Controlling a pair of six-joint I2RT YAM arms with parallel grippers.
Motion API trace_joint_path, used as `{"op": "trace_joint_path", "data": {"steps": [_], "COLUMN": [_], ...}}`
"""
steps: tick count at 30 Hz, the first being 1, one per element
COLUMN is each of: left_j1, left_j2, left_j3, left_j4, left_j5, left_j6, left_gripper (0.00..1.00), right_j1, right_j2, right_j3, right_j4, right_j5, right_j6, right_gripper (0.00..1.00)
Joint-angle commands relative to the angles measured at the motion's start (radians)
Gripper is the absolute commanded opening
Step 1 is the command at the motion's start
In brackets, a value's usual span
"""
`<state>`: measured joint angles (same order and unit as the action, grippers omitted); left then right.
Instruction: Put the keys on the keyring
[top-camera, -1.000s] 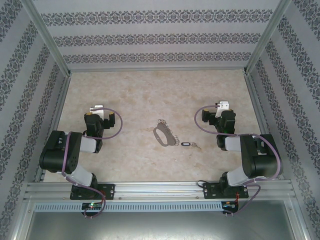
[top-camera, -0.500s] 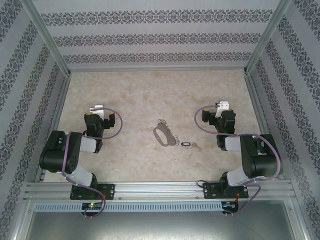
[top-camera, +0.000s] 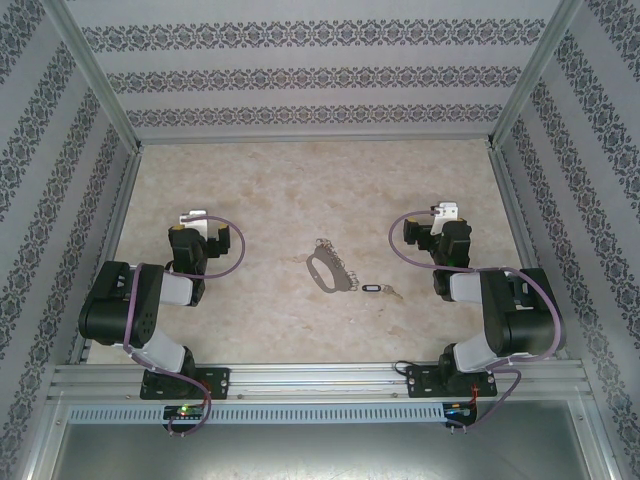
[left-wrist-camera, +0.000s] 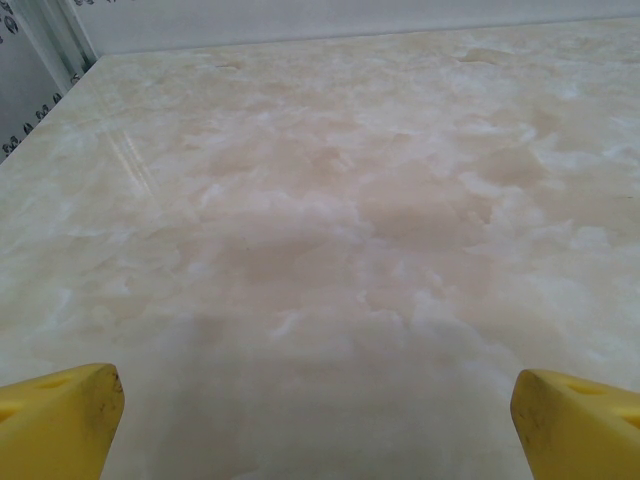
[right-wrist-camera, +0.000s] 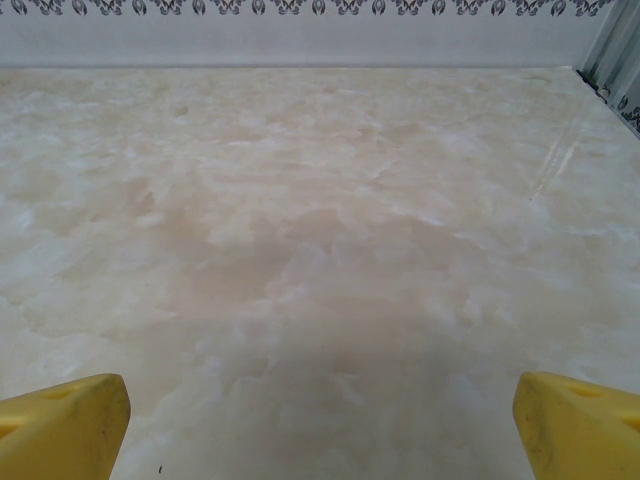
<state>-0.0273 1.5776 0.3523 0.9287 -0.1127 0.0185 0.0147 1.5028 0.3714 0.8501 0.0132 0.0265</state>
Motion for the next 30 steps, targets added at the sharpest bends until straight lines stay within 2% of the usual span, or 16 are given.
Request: {"op": "trace_joint_path", "data": {"steps": [1, 30], "left_j1": [-0.011, -0.002], "left_j2": [0.012, 0.011], "left_j3": [0.017, 0.019], "left_j4": [0.054, 0.044], "left_j5": [0.007, 0.011], "left_j6": [-0.005, -0.017], "left_gripper": [1.00, 1.00], "right_j1": [-0.007, -0.012], "right_j2": [0.008, 0.005], "right_j3": [0.020, 0.020], "right_j4": [0.030, 0.030], "right_j5": [-0.012, -0.016], "right_j6": [-0.002, 0.003], "right_gripper": [0.98, 0.98]}}
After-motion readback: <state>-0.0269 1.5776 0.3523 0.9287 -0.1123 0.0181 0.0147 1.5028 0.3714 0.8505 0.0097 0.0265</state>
